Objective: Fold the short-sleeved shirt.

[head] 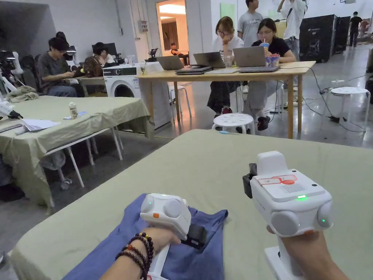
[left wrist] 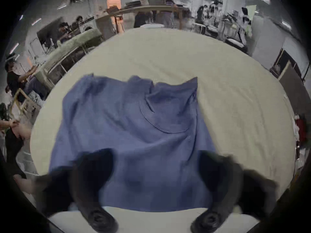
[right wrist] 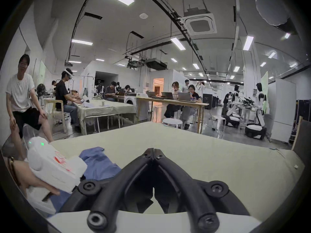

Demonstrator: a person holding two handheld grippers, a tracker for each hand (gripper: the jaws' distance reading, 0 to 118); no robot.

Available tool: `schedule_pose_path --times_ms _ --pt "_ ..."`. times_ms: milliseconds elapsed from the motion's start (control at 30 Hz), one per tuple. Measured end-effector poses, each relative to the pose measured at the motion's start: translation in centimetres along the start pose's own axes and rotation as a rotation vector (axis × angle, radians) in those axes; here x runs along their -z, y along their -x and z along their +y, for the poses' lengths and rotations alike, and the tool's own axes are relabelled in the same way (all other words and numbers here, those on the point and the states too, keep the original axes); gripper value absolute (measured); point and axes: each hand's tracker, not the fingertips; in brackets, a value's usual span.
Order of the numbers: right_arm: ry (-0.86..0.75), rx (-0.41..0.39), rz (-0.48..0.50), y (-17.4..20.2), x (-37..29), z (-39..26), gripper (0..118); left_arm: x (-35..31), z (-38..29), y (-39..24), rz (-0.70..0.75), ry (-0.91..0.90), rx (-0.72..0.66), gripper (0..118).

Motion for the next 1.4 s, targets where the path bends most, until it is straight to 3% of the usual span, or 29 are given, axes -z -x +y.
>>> schedule_pose_path --times_ms 200,300,467,567,600,667,733,767,900,1000,1167,1267,1400 --pt "0.02 -0.014 0.065 0.6 0.9 -1.6 0 3.7 -0.2 0.2 -0.022 -0.032 -0.039 117" --pt "0.015 -0.024 0.089 1.1 0.5 -1.8 0 5.7 -1.2 -0.8 0.013 -0.006 0.024 118" --pt "0.004 -0.031 0.106 1.4 -0.1 -1.8 0 5.2 -1.5 -0.9 0.021 -0.03 0.01 115" --pt "0.002 -0.033 0.105 1.6 -0.1 -1.9 0 4.1 -1.6 -1.0 0.012 -0.05 0.034 82" --pt "0.001 -0.036 0.105 1.6 -0.2 -1.9 0 3.6 -1.6 -1.1 0.021 -0.069 0.047 82" --pt "0.001 -0.039 0.103 1.6 -0.5 -2.0 0 2.7 -1.5 -1.3 0.021 -0.096 0.058 67" --pt "0.003 -0.033 0.101 1.5 -0.7 -2.0 0 2.1 -1.2 -1.7 0.111 -0.1 0.082 21" --pt "0.003 -0.028 0.099 1.4 -1.1 -2.0 0 1.9 -1.3 -1.6 0.116 -0.1 0.078 8" --pt "0.003 -0.035 0.092 1.0 -1.7 -2.2 0 1.5 -1.4 -1.2 0.075 -0.134 0.043 8" --pt "-0.003 -0.035 0.088 0.3 -2.2 -2.1 0 0.7 -1.3 -1.9 0.078 -0.216 0.095 7" --pt "-0.036 -0.026 0.032 -1.7 -3.9 -1.9 0 -2.3 1.2 -4.7 -0.074 -0.342 0.105 7" --pt "-0.062 -0.002 -0.057 -4.5 -6.4 -1.4 0 -3.5 2.9 -8.5 -0.106 -0.365 0.192 6" --pt "-0.079 0.011 -0.173 -10.5 -11.6 -1.3 0 -5.3 4.5 -15.0 -0.235 -0.43 0.208 6"
